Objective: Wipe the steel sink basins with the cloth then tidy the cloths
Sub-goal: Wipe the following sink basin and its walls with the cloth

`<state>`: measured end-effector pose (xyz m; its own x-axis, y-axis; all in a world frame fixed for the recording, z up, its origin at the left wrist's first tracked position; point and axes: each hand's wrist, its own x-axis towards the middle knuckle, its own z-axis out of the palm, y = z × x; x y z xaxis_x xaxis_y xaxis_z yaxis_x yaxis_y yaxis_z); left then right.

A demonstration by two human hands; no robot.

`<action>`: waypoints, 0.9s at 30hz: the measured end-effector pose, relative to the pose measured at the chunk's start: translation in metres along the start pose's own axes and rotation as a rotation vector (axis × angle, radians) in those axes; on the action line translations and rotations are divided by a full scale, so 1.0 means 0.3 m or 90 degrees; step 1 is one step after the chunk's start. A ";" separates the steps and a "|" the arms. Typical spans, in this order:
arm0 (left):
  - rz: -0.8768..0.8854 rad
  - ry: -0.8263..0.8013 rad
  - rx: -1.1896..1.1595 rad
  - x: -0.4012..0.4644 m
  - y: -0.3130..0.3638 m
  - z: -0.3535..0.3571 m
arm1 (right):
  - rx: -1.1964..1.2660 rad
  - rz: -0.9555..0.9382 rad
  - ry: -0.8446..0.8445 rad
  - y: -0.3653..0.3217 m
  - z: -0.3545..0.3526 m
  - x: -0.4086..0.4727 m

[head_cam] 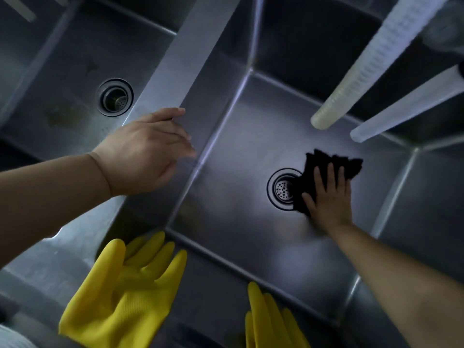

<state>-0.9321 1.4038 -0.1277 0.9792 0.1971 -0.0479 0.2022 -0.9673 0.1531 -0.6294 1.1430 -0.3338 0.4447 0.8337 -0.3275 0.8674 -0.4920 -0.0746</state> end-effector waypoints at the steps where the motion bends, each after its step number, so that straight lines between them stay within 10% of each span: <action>1: -0.001 0.002 -0.001 0.001 0.001 0.000 | -0.002 -0.005 0.001 -0.004 0.022 -0.057; 15: -0.011 -0.002 -0.009 0.003 -0.009 0.000 | -0.029 -0.509 -0.042 -0.406 0.127 -0.154; 27: -0.004 0.006 -0.040 0.003 -0.022 0.006 | -0.010 -0.226 0.032 -0.549 -0.107 0.512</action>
<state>-0.9326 1.4101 -0.1306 0.9780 0.2046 -0.0403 0.2085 -0.9543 0.2143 -0.6967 1.3601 -0.3416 0.1249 0.9636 -0.2364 0.9730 -0.1655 -0.1606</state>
